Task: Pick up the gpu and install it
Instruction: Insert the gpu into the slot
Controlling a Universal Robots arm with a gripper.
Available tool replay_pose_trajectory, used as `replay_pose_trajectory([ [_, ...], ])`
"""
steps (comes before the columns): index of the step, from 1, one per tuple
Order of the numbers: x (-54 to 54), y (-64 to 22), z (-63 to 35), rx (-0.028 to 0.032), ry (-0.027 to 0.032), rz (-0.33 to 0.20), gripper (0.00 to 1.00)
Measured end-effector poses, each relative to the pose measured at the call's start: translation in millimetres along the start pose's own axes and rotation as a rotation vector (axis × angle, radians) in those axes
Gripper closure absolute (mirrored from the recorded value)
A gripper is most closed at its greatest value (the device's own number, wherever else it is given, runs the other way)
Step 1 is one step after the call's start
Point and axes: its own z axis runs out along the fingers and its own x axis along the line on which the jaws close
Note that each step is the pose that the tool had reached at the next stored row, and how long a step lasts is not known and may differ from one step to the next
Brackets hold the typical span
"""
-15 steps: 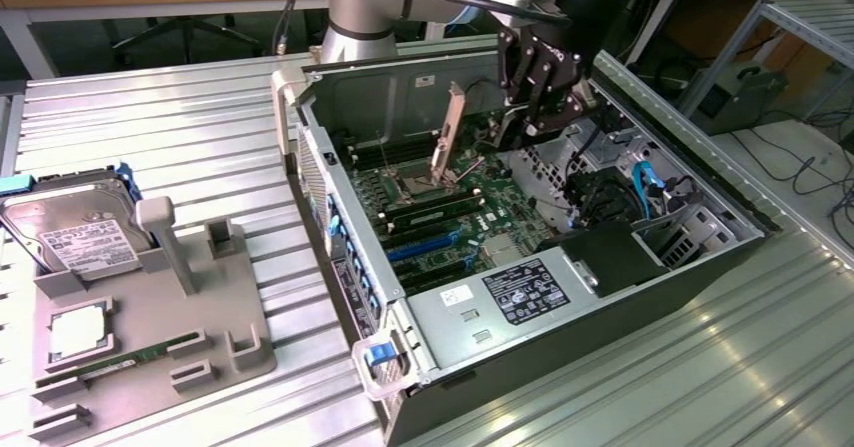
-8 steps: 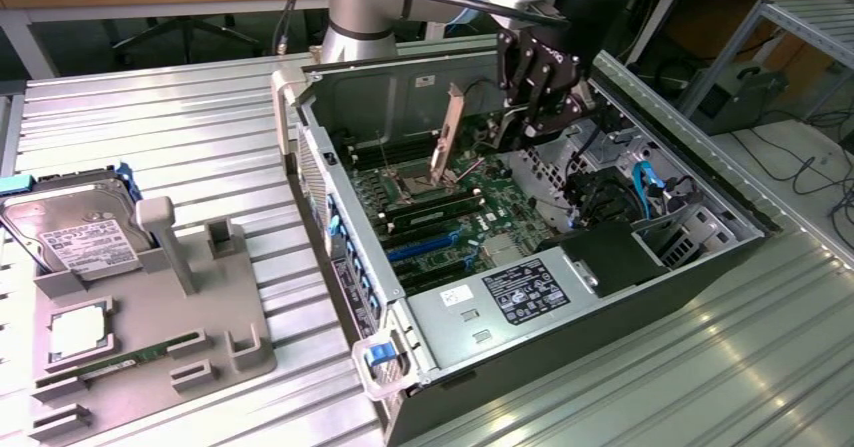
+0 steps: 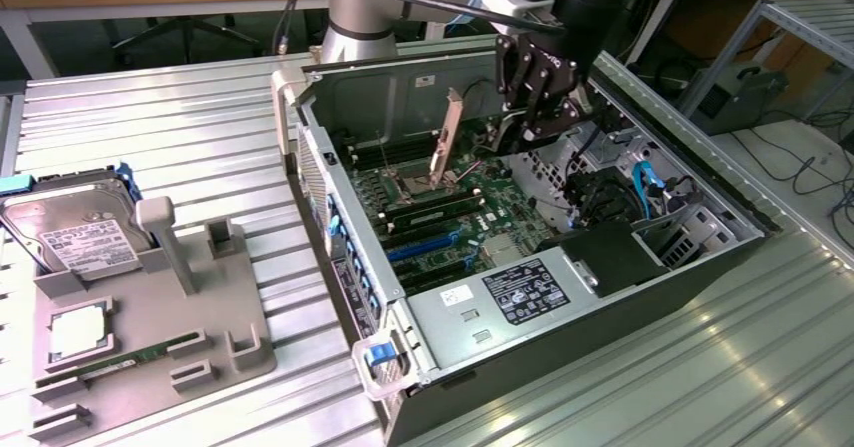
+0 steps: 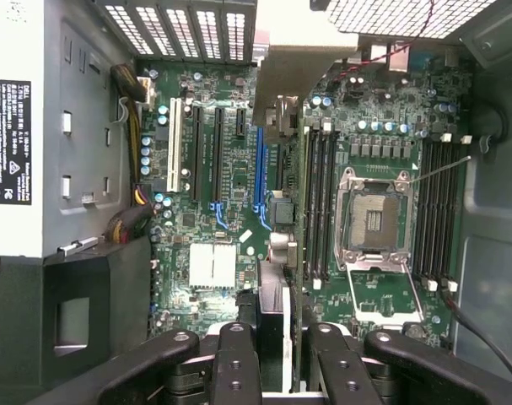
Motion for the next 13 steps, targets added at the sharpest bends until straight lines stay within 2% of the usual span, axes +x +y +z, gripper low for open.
replay_pose_trajectory([
  [11, 0.2, -0.1, 6.8, 0.0000, 0.0000, 0.000, 0.72],
  [13, 0.2, 2.3, 9.0, 0.0006, 0.0000, 0.001, 0.72],
])
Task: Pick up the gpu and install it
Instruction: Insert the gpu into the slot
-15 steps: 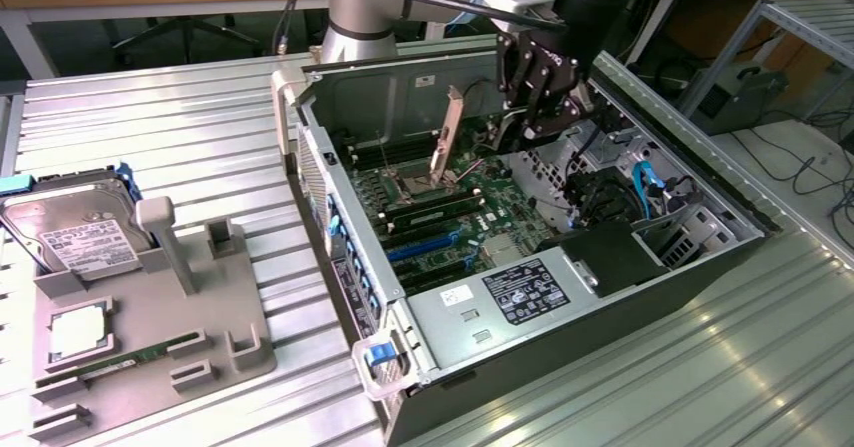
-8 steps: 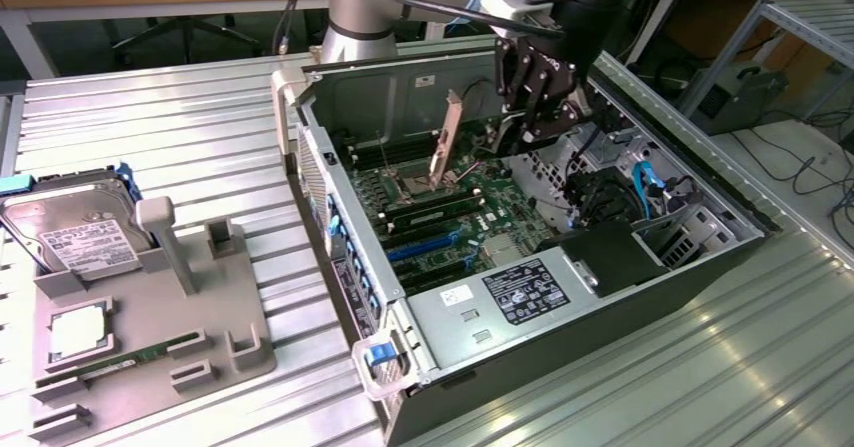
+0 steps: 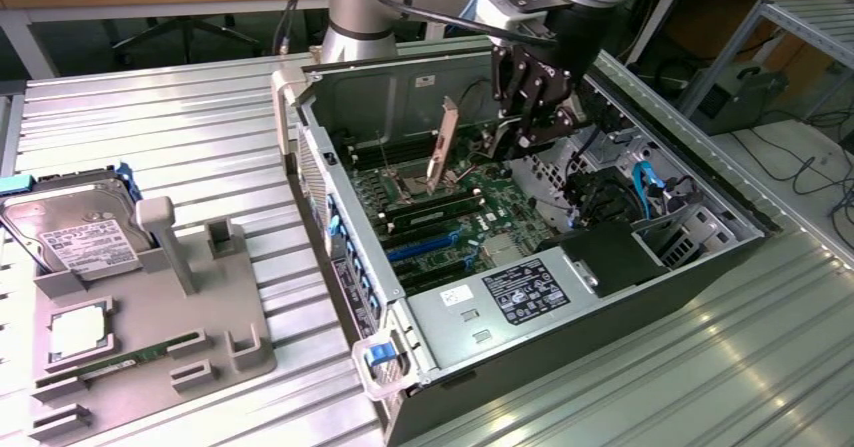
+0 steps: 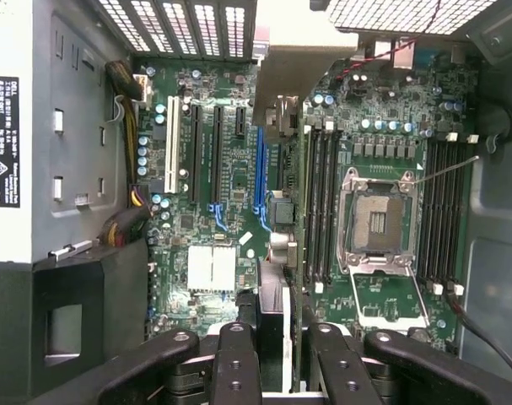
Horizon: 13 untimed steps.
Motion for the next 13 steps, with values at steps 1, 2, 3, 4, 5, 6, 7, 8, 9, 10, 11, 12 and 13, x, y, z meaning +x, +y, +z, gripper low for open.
replay_pose_trajectory([
  [1, 0.0, 1.3, 0.7, 0.0008, 0.0000, 0.000, 0.72],
  [2, -0.1, 2.7, 1.3, 0.0019, 0.0001, 0.000, 0.72],
  [3, -0.1, 4.2, 1.9, 0.0032, 0.0003, 0.000, 0.72],
  [4, -0.2, 5.8, 2.5, 0.0050, 0.0003, 0.000, 0.72],
  [5, -0.2, 7.5, 3.2, 0.0071, 0.0003, 0.000, 0.72],
  [6, -0.3, 10.0, 4.2, 0.0114, 0.0006, 0.000, 0.72],
  [7, -0.4, 12.1, 5.0, 0.0146, 0.0008, 0.000, 0.72],
  [8, -0.5, 14.0, 5.5, 0.0173, 0.0009, 0.000, 0.72],
  [9, -0.6, 16.0, 6.1, 0.0200, 0.0011, -0.001, 0.72],
  [10, -0.7, 18.2, 6.6, 0.0226, 0.0012, -0.001, 0.72],
  [11, -0.7, 20.0, 7.0, 0.0247, 0.0013, -0.001, 0.72],
  [12, -0.8, 21.9, 7.5, 0.0269, 0.0013, -0.001, 0.72],
  [13, -0.9, 23.3, 8.1, 0.0279, 0.0012, -0.001, 0.72],
])
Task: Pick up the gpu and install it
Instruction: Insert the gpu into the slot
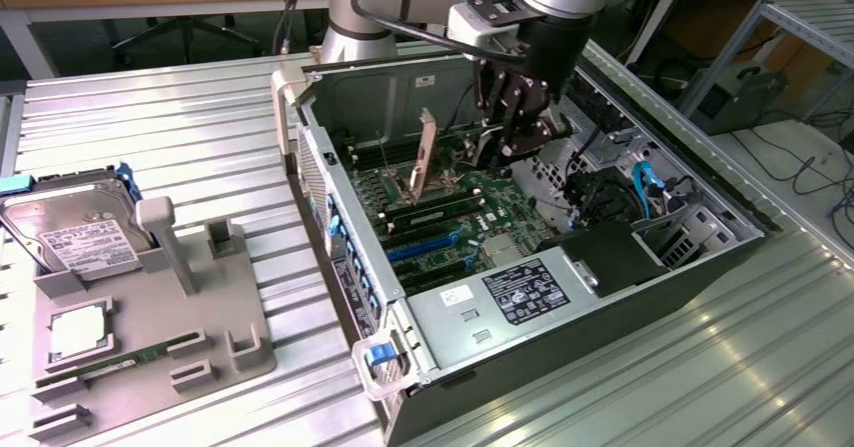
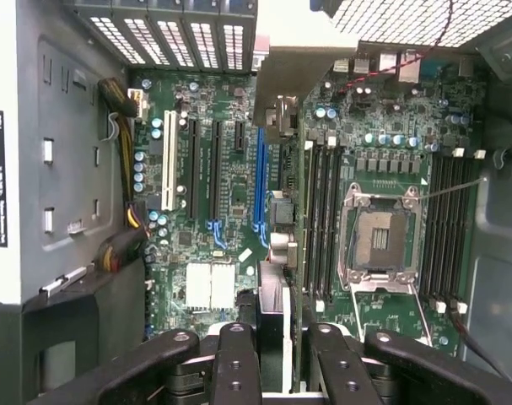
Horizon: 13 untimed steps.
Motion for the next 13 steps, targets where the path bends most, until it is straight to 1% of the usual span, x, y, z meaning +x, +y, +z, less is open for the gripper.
replay_pose_trajectory([
  [13, 0.1, 0.9, 5.6, 0.0002, 0.0000, 0.000, 0.72],
])
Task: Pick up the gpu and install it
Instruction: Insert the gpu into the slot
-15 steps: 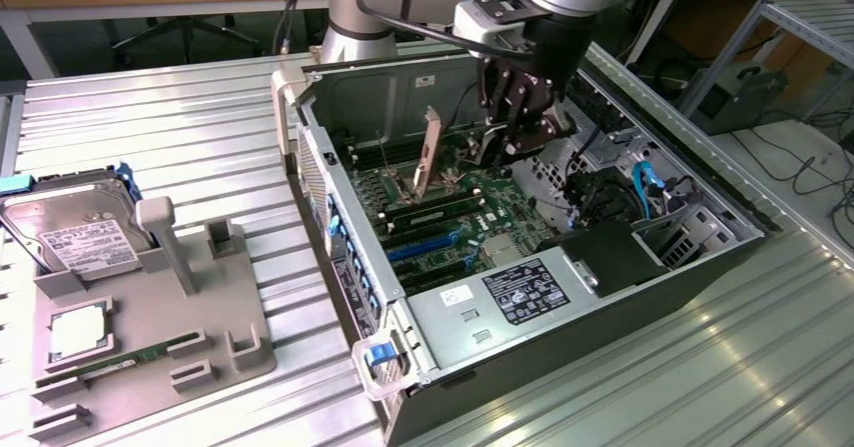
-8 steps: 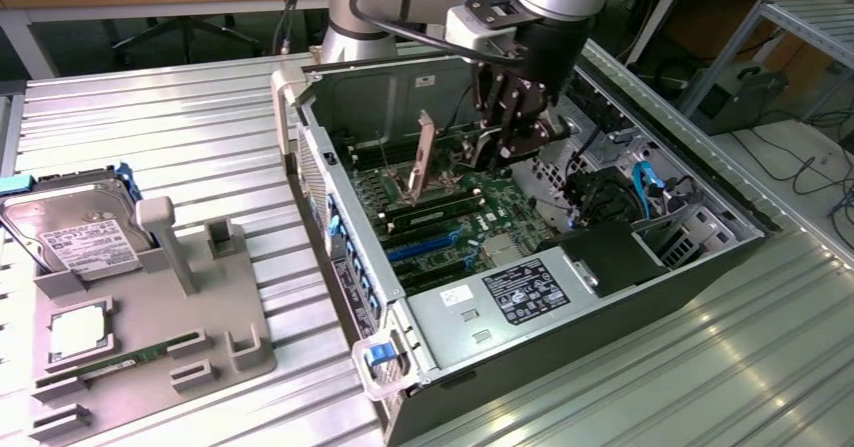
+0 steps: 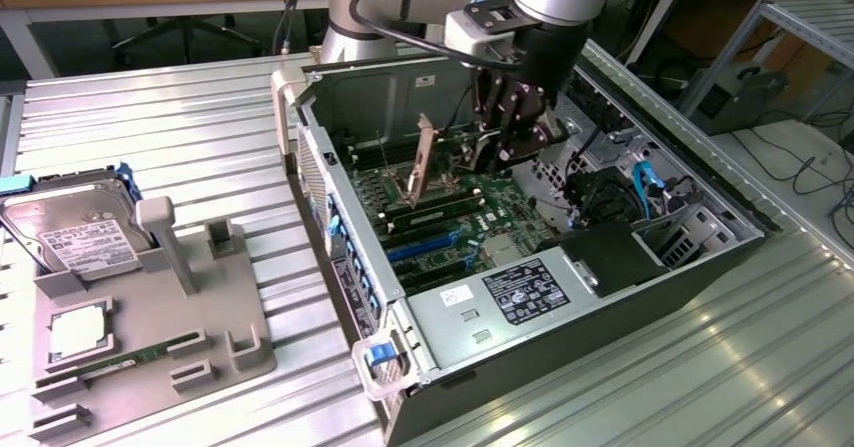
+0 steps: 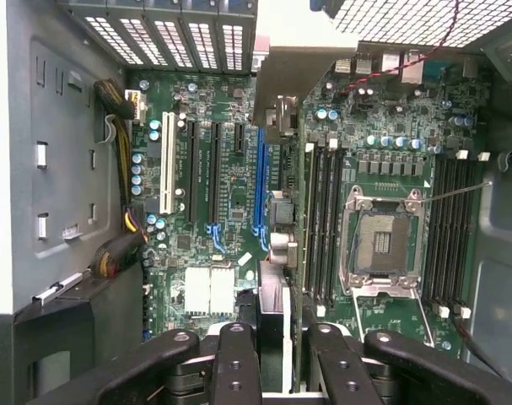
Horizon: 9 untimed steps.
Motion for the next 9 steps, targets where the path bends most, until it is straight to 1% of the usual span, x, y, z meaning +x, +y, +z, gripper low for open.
replay_pose_trajectory([
  [9, 0.1, 0.0, 2.8, 0.0001, -0.0001, 0.000, 0.72],
])
